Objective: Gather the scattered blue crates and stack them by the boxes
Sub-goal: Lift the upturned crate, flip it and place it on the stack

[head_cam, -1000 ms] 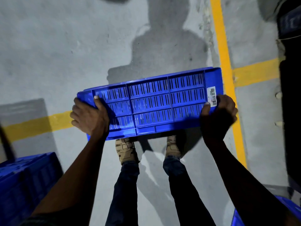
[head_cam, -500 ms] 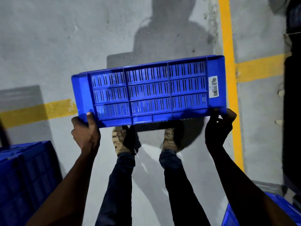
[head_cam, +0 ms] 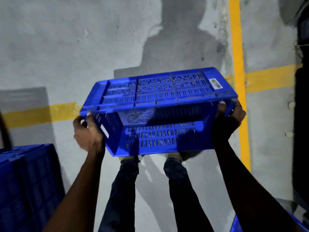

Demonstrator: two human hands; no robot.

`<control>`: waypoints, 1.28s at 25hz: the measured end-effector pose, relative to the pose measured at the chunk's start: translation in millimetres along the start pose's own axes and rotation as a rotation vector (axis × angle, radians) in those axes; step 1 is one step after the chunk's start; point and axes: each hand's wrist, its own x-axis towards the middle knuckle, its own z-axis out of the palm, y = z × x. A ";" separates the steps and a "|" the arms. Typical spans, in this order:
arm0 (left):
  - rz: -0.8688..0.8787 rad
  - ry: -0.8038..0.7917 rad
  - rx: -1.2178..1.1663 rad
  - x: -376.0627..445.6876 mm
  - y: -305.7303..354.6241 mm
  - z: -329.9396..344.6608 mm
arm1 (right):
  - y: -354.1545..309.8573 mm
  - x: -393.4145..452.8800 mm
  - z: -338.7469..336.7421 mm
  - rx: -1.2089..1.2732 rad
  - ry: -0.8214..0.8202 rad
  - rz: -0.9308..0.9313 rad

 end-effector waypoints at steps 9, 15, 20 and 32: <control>-0.035 -0.596 0.005 112.9 38.0 90.9 | 21.8 45.9 52.8 -0.327 -0.589 -0.059; -0.029 -0.581 -0.010 116.8 31.8 129.0 | 16.9 57.9 73.4 -0.381 -0.587 0.009; -0.041 -0.481 0.008 99.3 0.3 122.5 | 21.8 35.4 81.2 -0.419 -0.451 -0.072; -0.397 -0.625 0.078 107.4 -3.4 114.9 | 8.4 71.0 82.2 -0.456 -0.401 0.201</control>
